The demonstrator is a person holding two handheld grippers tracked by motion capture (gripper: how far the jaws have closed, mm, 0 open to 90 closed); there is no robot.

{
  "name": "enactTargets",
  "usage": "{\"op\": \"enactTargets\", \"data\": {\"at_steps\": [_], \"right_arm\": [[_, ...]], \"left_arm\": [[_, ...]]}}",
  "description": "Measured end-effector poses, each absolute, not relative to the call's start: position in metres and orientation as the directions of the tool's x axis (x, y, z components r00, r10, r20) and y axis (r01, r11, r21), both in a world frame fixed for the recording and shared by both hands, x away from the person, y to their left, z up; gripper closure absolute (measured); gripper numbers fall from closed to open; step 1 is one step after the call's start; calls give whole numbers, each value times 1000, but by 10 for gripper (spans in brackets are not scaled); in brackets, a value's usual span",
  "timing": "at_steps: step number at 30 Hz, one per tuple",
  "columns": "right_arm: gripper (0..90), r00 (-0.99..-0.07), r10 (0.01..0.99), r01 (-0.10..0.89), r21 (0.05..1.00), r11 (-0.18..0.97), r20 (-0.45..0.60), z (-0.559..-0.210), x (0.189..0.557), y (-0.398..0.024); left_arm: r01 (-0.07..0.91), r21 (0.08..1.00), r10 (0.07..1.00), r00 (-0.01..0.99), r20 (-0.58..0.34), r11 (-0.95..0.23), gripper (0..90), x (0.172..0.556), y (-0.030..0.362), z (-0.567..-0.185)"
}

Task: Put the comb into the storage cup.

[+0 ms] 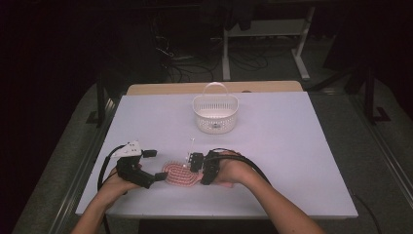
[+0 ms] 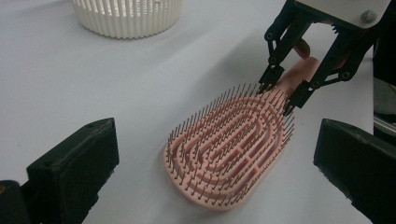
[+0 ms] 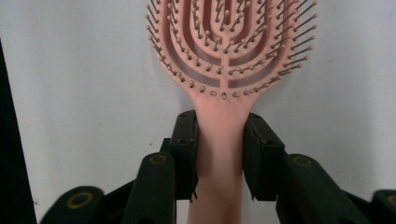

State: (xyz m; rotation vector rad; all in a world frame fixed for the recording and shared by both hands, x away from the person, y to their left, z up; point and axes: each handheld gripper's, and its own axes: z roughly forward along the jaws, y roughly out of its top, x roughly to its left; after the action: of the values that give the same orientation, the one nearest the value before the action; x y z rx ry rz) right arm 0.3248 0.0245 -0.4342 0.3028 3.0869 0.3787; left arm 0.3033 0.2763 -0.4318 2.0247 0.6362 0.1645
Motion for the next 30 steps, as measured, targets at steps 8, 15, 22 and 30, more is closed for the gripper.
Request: {"op": "enactTargets", "data": {"at_steps": [8, 15, 22, 30], "right_arm": [[686, -974, 225, 221, 219, 950, 6, -434, 325, 27], [688, -974, 228, 223, 216, 951, 3, -434, 325, 28], [688, -969, 248, 243, 257, 936, 11, -433, 328, 20], [688, -957, 288, 281, 304, 910, 22, -426, 333, 5]], "left_arm": [[369, 843, 501, 854, -141, -392, 2, 303, 277, -432], [368, 844, 502, 853, -140, -391, 2, 303, 278, -432], [368, 845, 504, 852, -140, -389, 2, 303, 278, -432], [371, 843, 505, 852, -141, -390, 2, 303, 278, -432]]}}
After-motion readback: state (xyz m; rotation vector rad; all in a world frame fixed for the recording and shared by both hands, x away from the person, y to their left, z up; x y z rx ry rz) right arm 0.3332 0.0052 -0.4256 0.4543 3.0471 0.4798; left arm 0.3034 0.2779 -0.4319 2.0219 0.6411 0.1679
